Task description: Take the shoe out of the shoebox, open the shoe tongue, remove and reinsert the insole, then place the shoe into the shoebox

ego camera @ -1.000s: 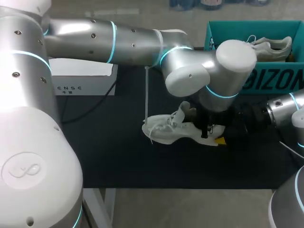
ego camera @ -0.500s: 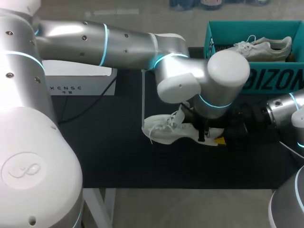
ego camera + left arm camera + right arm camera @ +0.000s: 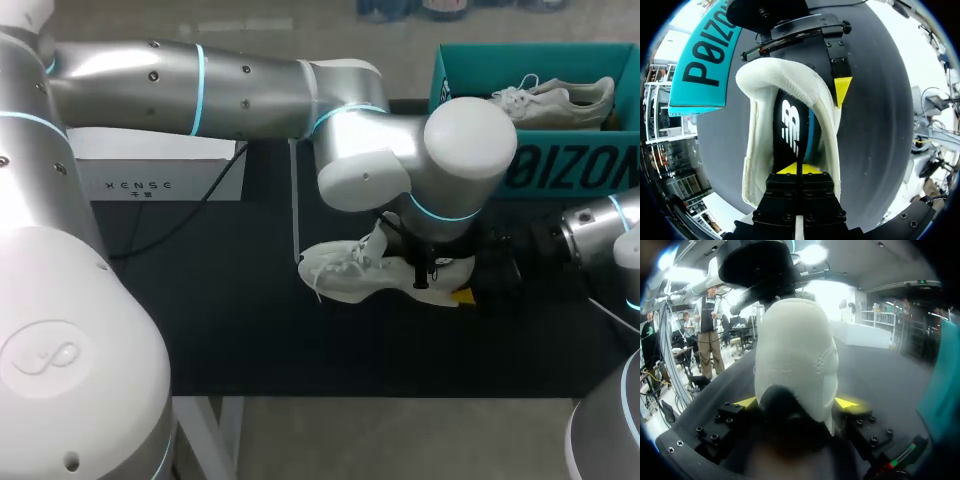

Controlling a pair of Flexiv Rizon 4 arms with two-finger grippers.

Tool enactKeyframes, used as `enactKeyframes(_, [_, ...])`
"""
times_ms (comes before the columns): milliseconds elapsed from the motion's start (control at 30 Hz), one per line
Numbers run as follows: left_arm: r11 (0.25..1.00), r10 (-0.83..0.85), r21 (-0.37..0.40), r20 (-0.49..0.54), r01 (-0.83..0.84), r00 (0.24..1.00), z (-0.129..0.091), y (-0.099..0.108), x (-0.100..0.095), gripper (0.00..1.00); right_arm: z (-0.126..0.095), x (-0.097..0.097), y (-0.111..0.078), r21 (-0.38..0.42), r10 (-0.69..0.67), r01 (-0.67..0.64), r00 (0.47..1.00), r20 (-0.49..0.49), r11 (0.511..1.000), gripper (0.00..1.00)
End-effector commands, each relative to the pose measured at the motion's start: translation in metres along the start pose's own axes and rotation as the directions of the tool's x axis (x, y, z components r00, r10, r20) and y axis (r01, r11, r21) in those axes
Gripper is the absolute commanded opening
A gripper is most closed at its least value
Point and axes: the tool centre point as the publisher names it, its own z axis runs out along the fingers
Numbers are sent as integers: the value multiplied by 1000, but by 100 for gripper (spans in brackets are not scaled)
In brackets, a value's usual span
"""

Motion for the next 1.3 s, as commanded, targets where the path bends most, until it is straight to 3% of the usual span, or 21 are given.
enactKeyframes(33, [1000, -8, 22, -2, 8, 1000, -15, 12, -2, 0, 3, -1, -4, 3, 1, -1, 1000, 0, 1000, 0])
enactKeyframes(733, [996, -25, 88, 34, 21, 999, -58, 16, -3, 0, 3, -1, -4, 3, 1, -1, 1000, 0, 1000, 0])
enactKeyframes(1133, [996, 13, 87, 31, -15, 999, -59, 2, 3, 0, 3, -1, -4, 3, 1, -1, 1000, 0, 1000, 0])
enactKeyframes(1200, [996, 15, 88, 23, -17, 1000, -59, -3, 4, 26, 3, -1, -4, 3, 1, -1, 1000, 0, 1000, 0])
enactKeyframes(1233, [996, 19, 88, 23, -21, 1000, -58, -6, 5, 35, 3, -1, -4, 3, 1, -1, 1000, 0, 1000, 0])
enactKeyframes(1300, [996, 19, 91, 21, -21, 1000, -58, -10, 5, 39, 3, -1, -4, 3, 1, -1, 1000, 0, 1000, 0])
